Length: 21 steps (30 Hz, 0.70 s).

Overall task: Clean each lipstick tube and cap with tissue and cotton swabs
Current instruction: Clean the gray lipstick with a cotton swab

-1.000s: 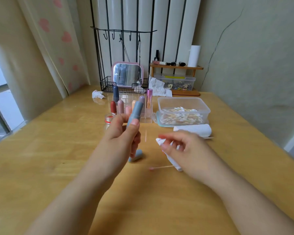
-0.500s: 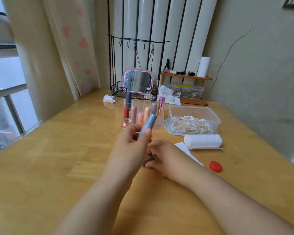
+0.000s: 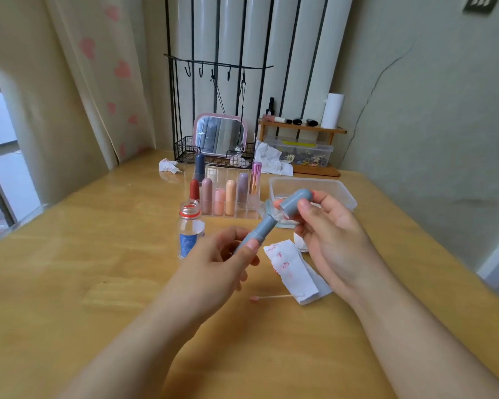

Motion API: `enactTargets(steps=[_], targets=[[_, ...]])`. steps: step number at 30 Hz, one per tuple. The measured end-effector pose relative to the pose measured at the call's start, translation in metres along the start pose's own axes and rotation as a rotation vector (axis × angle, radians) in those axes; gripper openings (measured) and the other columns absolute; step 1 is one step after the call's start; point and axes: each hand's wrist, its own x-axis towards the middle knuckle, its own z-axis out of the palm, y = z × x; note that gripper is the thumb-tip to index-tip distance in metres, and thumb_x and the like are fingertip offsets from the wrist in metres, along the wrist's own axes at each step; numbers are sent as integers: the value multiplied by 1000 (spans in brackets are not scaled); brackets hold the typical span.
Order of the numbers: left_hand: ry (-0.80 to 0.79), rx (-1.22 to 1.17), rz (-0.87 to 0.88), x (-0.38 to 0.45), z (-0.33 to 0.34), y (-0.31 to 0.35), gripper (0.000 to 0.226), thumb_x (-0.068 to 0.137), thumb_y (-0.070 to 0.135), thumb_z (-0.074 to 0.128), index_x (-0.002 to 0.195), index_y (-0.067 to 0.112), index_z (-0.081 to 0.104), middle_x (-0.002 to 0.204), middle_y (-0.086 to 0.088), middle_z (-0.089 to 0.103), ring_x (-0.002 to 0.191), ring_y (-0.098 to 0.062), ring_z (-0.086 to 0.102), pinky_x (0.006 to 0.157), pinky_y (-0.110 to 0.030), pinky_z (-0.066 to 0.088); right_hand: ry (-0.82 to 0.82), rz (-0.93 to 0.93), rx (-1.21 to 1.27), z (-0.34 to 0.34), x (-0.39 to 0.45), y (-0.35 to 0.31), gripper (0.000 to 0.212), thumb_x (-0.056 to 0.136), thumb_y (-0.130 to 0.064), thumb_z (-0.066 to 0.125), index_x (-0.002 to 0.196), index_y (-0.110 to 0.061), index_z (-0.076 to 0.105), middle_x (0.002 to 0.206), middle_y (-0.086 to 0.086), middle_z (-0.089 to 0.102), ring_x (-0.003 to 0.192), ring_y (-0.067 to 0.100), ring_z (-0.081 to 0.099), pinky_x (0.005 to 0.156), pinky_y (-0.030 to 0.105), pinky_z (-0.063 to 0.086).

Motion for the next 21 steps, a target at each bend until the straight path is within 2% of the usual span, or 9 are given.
enactTargets(steps=[3,6,7,9,10,13,16,18,21], targets=[[-5,17,12,-2,0,-1,11,91,31,54,90,30,65,72,8,65,55,-9,45,58,-24,39,-39,-14,-70,-3,-2,0,13,94,-13,52,104,-20,56,90,1,73,81,4,62,74,20,41],[-14,14,30,-1,0,0,12,91,31,54,90,29,66,71,8,65,56,-11,43,58,-25,38,-122,-51,-223,-1,-7,-2,20,95,-14,52,111,-25,56,86,-1,74,79,1,62,71,11,43],[-20,15,38,-1,0,0,12,91,31,54,90,28,66,70,8,65,55,-11,43,56,-23,39,-146,-74,-275,1,-8,-1,20,95,-14,53,109,-28,57,83,-2,73,78,6,63,72,13,44],[-20,26,52,-1,0,-1,12,91,29,54,91,24,65,69,9,65,54,-10,47,53,-17,39,-190,-116,-377,4,-9,3,18,94,-19,56,102,-35,59,86,-1,73,83,30,62,76,31,47],[-12,36,56,-1,0,-2,12,92,28,54,91,23,65,68,9,65,53,-9,49,53,-16,40,-200,-135,-424,6,-10,6,17,92,-24,59,100,-39,59,89,-2,73,86,32,61,80,40,48],[11,71,54,-1,0,-4,13,92,25,54,89,16,63,60,13,62,52,-7,53,54,-16,42,-186,-170,-467,9,-10,11,20,86,-26,62,96,-44,61,93,-9,71,89,12,64,87,40,50],[5,102,64,-1,1,-5,16,92,25,54,86,12,62,56,13,60,52,-7,54,55,-17,43,-184,-153,-435,9,-11,13,27,91,-12,61,98,-39,61,92,-6,72,88,17,66,89,41,51],[9,88,60,-1,3,-5,16,92,23,55,86,11,63,58,10,62,52,-7,55,56,-18,45,-194,-151,-449,8,-11,13,27,92,-12,59,101,-37,60,89,-4,72,85,20,65,87,38,52],[24,73,46,-1,5,-2,15,90,23,57,85,11,64,69,1,67,53,-10,61,52,-20,47,-244,-133,-487,8,-11,11,27,95,-14,54,107,-37,55,83,-3,71,75,6,64,79,25,51]])
